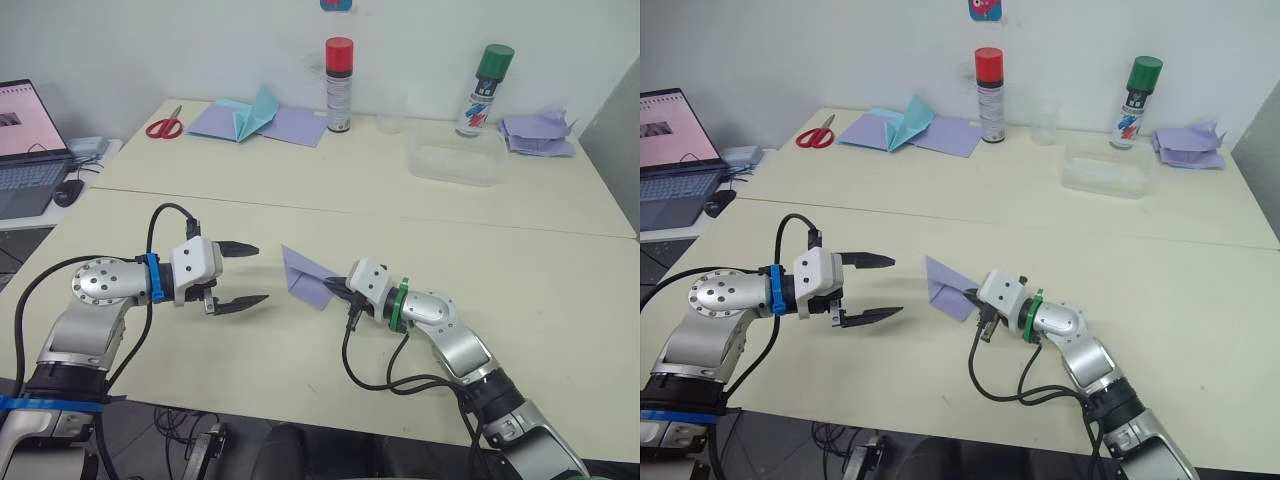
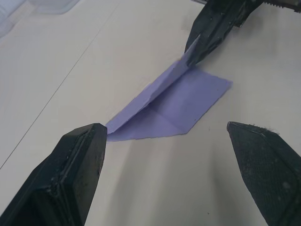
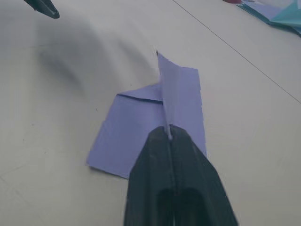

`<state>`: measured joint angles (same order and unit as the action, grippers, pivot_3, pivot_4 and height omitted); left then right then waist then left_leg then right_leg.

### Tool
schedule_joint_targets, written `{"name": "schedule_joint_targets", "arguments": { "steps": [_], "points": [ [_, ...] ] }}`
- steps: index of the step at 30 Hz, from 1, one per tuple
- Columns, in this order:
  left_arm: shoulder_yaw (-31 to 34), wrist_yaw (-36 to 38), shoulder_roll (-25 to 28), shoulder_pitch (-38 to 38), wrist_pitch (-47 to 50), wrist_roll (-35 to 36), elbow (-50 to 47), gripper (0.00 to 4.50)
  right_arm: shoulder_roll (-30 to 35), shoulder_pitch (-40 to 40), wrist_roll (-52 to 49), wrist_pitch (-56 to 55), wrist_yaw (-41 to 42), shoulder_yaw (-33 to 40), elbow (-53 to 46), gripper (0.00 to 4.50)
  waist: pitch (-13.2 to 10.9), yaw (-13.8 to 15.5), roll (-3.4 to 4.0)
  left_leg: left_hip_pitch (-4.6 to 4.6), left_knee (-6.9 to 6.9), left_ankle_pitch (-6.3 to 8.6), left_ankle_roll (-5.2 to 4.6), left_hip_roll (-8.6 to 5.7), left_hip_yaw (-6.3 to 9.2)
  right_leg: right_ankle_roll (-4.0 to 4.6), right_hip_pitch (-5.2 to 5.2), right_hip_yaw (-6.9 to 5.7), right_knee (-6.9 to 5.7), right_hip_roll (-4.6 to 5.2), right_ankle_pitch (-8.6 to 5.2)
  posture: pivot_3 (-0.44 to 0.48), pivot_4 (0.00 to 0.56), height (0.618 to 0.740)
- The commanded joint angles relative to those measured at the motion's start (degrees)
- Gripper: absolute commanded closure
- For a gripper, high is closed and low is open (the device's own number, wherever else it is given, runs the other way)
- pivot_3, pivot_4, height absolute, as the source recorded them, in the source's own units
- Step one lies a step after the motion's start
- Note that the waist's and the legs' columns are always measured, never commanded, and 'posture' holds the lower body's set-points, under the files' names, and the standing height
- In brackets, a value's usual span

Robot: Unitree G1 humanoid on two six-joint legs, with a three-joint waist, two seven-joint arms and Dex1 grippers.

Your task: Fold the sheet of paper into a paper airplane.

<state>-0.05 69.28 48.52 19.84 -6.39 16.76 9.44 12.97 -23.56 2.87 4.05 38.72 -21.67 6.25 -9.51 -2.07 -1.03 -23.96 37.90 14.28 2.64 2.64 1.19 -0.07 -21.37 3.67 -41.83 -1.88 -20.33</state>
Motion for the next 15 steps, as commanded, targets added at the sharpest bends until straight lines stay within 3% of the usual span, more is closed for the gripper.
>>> {"name": "schedule_joint_targets", "arguments": {
  "steps": [1,9,15],
  "points": [
    [2.0,-0.4,-0.1,0.7,0.8,1.2,-2.7,0.0,2.2,-0.6,-0.4,-3.3,2.9,0.2,-2.4,4.45,0.0,0.0,0.0,0.0,0.0,0.0,0.0,-0.01,0.01,0.0,0.0,0.0,-0.01,0.0,0.0,0.0,0.15,0.74],
    [1.1,2.2,0.4,-0.7,6.5,4.1,-9.1,0.0,17.4,5.6,-12.5,-6.7,21.3,5.2,-13.9,4.45,0.0,0.2,-0.01,-0.02,-0.01,0.01,0.0,-0.03,0.1,0.0,0.07,-0.09,0.02,0.01,0.0,0.0,0.15,0.74],
    [-0.3,3.9,0.0,-2.7,12.0,5.5,-14.7,0.0,24.6,8.2,-18.8,-10.8,32.2,8.2,-12.7,4.45,-0.1,-0.1,-0.04,0.08,-0.01,0.0,-0.01,0.04,0.12,-0.01,0.15,-0.08,0.06,-0.07,-0.01,0.0,0.15,0.74]
  ]
}}
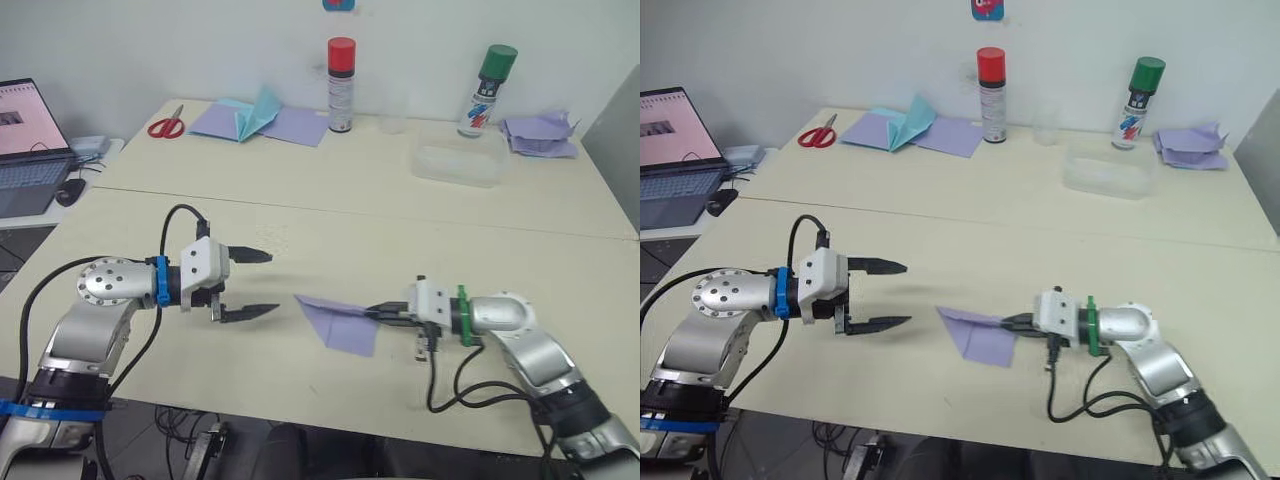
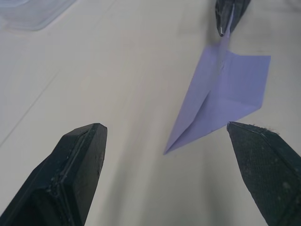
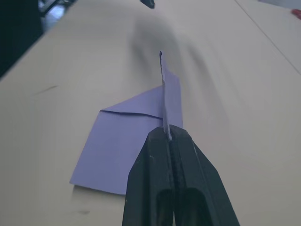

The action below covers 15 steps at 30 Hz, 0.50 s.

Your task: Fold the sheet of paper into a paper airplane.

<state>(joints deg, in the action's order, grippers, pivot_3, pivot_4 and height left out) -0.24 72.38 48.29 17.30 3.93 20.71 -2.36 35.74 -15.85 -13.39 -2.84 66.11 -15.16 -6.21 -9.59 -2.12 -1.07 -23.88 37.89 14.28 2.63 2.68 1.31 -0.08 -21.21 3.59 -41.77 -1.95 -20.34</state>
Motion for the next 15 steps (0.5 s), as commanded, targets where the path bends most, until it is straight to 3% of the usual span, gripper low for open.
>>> {"name": "schedule_joint_targets", "arguments": {
  "steps": [1,5,15],
  "points": [
    [-0.3,0.8,0.0,-0.2,2.1,1.5,-3.3,0.0,2.3,0.6,-2.2,-5.3,5.8,1.5,0.8,4.45,0.0,0.0,0.0,0.02,0.0,0.0,0.0,0.0,0.01,0.0,0.03,0.0,0.0,-0.02,0.0,0.0,0.15,0.74],
    [-1.4,0.3,-1.7,0.6,2.5,0.9,-3.6,0.0,1.6,-0.2,-0.4,-8.6,6.1,0.8,4.2,4.45,0.0,0.0,-0.01,0.06,0.02,-0.01,-0.01,0.01,0.0,0.0,0.05,0.03,0.0,-0.05,0.0,0.0,0.15,0.74],
    [-2.6,0.8,-4.2,4.0,0.9,-0.8,0.0,0.0,-0.2,-0.4,2.4,-3.1,-1.2,2.4,3.5,4.45,0.0,0.2,-0.02,0.02,0.03,-0.01,0.0,-0.04,0.01,0.0,0.07,0.12,0.0,-0.04,0.0,0.0,0.15,0.74]
  ]
}}
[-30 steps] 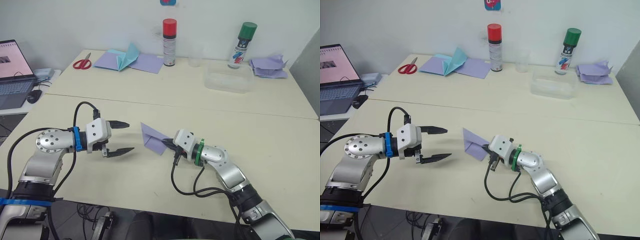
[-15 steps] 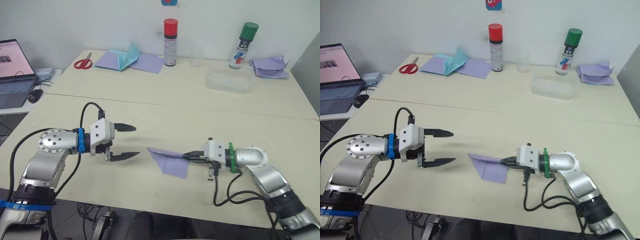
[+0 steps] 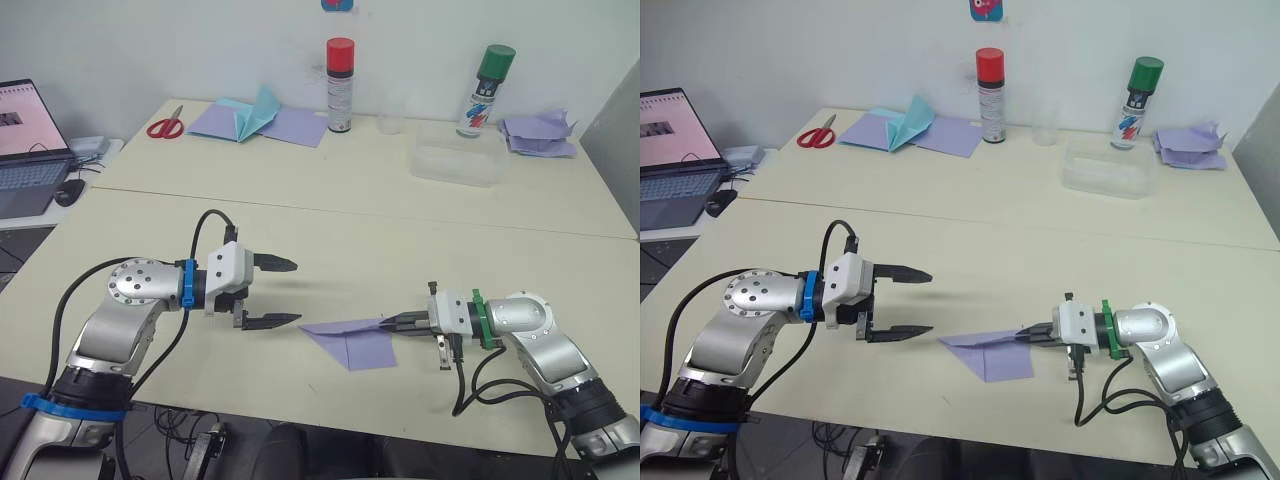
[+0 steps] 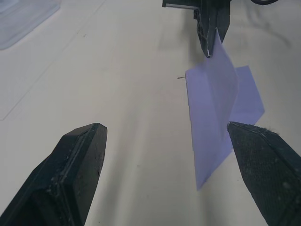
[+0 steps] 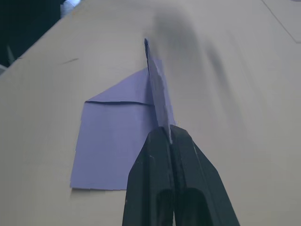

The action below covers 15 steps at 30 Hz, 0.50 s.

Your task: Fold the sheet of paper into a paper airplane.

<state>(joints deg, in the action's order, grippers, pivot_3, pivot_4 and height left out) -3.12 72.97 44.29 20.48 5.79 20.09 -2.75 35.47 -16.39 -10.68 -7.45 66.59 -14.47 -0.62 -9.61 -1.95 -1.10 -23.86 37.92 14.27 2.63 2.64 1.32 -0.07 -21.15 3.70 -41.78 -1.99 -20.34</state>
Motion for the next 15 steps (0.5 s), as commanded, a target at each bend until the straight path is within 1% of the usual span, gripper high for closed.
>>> {"name": "schedule_joint_targets", "arguments": {
  "steps": [1,10,15],
  "points": [
    [0.2,0.6,-0.1,1.0,-1.3,-0.2,0.8,0.0,0.2,0.5,-0.3,1.9,-2.0,1.7,-2.7,4.45,0.0,0.0,0.0,0.0,0.0,0.0,0.0,0.0,-0.01,0.0,0.0,0.01,0.0,0.0,0.0,0.0,0.15,0.74],
    [0.2,2.2,-0.3,2.5,-3.2,-1.1,3.9,0.0,3.7,3.9,-0.5,4.7,-2.8,3.2,-7.4,4.45,0.0,0.1,0.0,-0.02,0.0,0.0,0.0,-0.03,0.0,0.0,0.01,0.03,0.03,0.0,0.0,0.0,0.15,0.74],
    [-0.2,2.4,-1.0,2.7,-3.9,-1.4,4.3,0.0,2.8,4.8,-0.1,6.2,-4.4,3.0,-8.6,4.45,0.0,0.1,0.0,-0.01,0.0,0.0,0.0,-0.02,0.0,0.0,0.01,0.02,0.02,0.0,0.0,0.0,0.15,0.74]
  ]
}}
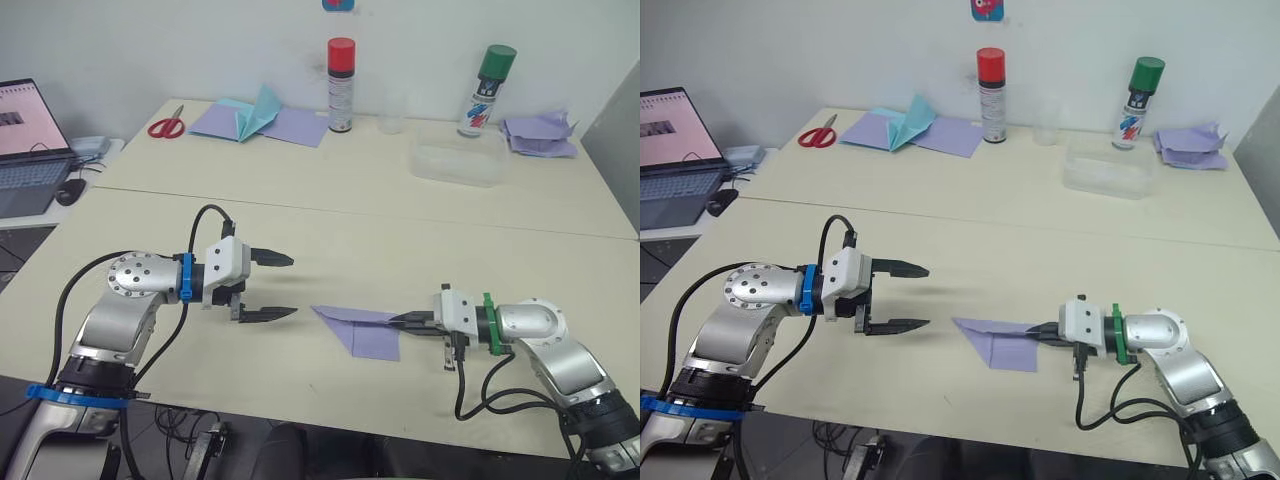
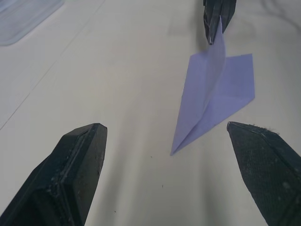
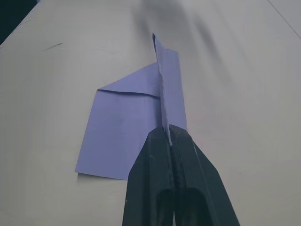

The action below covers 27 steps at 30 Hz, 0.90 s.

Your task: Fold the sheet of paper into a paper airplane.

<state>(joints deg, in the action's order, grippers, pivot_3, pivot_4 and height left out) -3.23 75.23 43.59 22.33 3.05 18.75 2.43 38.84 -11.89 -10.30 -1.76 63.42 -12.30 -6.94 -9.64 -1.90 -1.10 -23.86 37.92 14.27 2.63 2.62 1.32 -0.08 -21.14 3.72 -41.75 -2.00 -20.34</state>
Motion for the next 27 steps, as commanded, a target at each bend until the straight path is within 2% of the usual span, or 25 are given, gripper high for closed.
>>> {"name": "schedule_joint_targets", "arguments": {
  "steps": [1,2,5,9,10,13,14,18,21,27],
  "points": [
    [-0.2,0.1,-0.4,0.9,-1.1,-0.1,-0.9,0.0,-0.8,0.4,0.0,0.2,-1.7,0.7,-2.3,4.45,0.0,0.0,0.0,0.0,0.0,0.0,0.0,-0.01,0.01,0.0,0.0,0.0,0.0,0.0,0.0,0.0,0.15,0.74],
    [-0.2,0.1,-0.5,1.0,-1.1,-0.1,-1.0,0.0,-0.9,0.4,0.4,-0.1,-2.0,0.6,-2.4,4.45,0.0,0.0,0.0,-0.01,0.0,0.0,0.0,-0.01,0.0,0.0,0.0,0.01,0.0,0.0,0.0,0.0,0.15,0.74],
    [0.0,0.4,-0.4,1.3,-0.9,0.0,-0.8,0.0,-0.2,1.1,-0.7,0.2,-1.1,1.0,-3.7,3.89,0.0,0.1,-0.01,-0.02,0.0,0.0,0.0,-0.03,0.0,0.0,0.0,0.03,0.0,0.0,0.0,0.0,0.15,0.74],
    [-0.1,0.9,-0.2,1.9,-0.2,0.4,-0.3,0.0,2.4,2.4,-3.5,1.9,0.9,3.2,-6.7,2.47,0.0,0.1,-0.01,-0.02,0.0,0.0,0.0,-0.04,0.0,0.0,0.01,0.04,0.01,0.0,0.0,0.0,0.15,0.74],
    [-0.1,1.0,-0.2,2.2,0.9,0.8,-0.4,0.0,3.5,3.0,-5.0,3.1,1.4,4.3,-8.3,1.99,0.0,0.1,-0.01,-0.03,0.0,0.0,0.0,-0.05,0.0,0.0,0.01,0.05,0.01,0.0,0.0,0.0,0.15,0.74],
    [0.3,-0.7,-0.8,3.9,7.7,3.0,-1.2,0.0,7.1,4.7,-9.6,10.4,1.5,7.0,-14.4,0.97,-0.1,0.1,-0.03,-0.04,0.0,0.0,0.0,-0.05,0.03,0.0,0.03,0.04,0.01,0.0,0.0,0.0,0.15,0.74],
    [0.2,-1.4,-1.4,4.4,9.7,3.6,-1.6,0.19,7.6,5.1,-10.8,13.1,0.4,7.8,-16.3,0.65,-0.1,0.1,-0.04,-0.04,0.01,0.0,0.0,-0.05,0.04,0.0,0.04,0.03,0.01,0.0,0.0,0.0,0.15,0.74],
    [-2.4,-4.5,-4.5,6.3,12.6,1.9,-1.2,1.28,6.4,6.4,-10.7,19.0,-5.5,8.5,-20.4,0.63,-0.1,0.1,-0.05,-0.02,0.01,0.0,0.0,-0.03,0.05,-0.01,0.06,0.02,0.02,-0.02,0.0,0.0,0.15,0.74],
    [-5.3,-7.4,-8.4,7.4,12.6,-1.0,0.1,2.24,2.6,9.0,-6.5,16.5,-11.4,8.1,-21.2,0.63,-0.1,0.2,-0.06,-0.03,0.01,0.0,0.01,-0.08,0.08,-0.01,0.09,0.07,0.03,-0.03,0.0,0.0,0.15,0.74],
    [-10.3,-10.7,-14.9,8.1,10.8,-5.7,2.8,4.21,1.2,12.0,-8.2,19.3,-13.2,9.0,-24.1,0.63,-0.1,0.0,-0.08,-0.11,0.02,-0.01,0.01,-0.15,0.0,-0.01,0.07,0.27,0.1,-0.04,0.0,0.0,0.15,0.74]
  ]
}}
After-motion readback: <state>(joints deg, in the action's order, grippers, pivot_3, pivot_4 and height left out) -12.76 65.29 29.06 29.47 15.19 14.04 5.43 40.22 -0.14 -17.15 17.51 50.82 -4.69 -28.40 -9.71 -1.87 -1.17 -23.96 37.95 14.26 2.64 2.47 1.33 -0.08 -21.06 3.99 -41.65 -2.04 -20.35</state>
